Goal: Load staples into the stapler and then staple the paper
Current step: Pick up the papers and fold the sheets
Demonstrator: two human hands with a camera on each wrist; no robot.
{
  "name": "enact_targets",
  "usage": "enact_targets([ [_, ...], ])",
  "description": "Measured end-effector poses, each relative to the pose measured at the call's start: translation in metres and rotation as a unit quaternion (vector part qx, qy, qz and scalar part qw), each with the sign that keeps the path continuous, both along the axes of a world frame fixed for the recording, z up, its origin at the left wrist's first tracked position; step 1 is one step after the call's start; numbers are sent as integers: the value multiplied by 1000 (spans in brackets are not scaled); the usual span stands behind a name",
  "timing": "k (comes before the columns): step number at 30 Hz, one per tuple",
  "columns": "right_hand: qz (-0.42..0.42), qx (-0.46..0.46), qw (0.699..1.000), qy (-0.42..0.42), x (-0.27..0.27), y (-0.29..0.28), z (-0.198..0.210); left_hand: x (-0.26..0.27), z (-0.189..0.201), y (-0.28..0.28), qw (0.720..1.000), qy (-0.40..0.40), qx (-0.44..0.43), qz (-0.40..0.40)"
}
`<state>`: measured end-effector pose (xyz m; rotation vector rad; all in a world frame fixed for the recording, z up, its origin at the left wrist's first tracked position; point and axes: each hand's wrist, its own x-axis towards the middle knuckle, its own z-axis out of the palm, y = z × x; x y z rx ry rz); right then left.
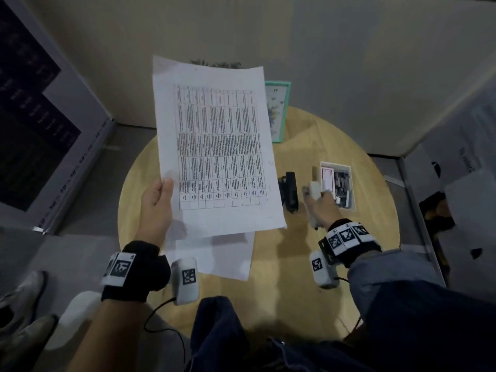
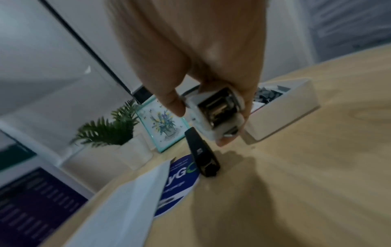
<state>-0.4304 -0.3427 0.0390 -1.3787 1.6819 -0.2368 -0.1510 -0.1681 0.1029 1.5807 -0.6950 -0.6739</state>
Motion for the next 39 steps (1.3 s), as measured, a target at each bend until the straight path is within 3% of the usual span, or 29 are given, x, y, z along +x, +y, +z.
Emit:
enact_targets([
  [3,51,-77,992,81,13,-23,-4,-4,2,-2,1000,11,-3,25],
  [8,160,-96,958,219,35,-46,-19,-11,13,-7,999,10,-16,37],
  [13,187,-91,948,241,34,-44,-23,-15,18,-11,999,13,-31,40],
  [15,135,-181,954,196,31,-38,-9,-15,17,-13,999,13,-32,40],
  [17,83,-273,955,81,31,-24,16,-17,17,-15,998,10,-35,48],
  [19,64,-234,966,-84,37,-3,45,-19,15,-18,998,12,-36,59],
  [21,41,-191,960,-199,43,19,62,-21,13,-21,997,7,-35,73],
  [25,-1,-262,931,-253,47,45,73,-32,19,-25,995,8,-42,89],
  [28,59,-425,871,-239,46,63,80,-46,27,-24,996,13,-51,70],
  [31,185,-587,779,-118,46,79,81,-60,30,-26,997,26,-59,39],
  [34,266,-662,699,-46,50,92,81,-75,38,-26,996,58,-65,12],
  [36,290,-684,668,-24,50,97,80,-81,46,-25,993,88,-78,-2],
  [39,306,-698,647,5,49,100,83,-84,59,-23,990,105,-87,-19],
])
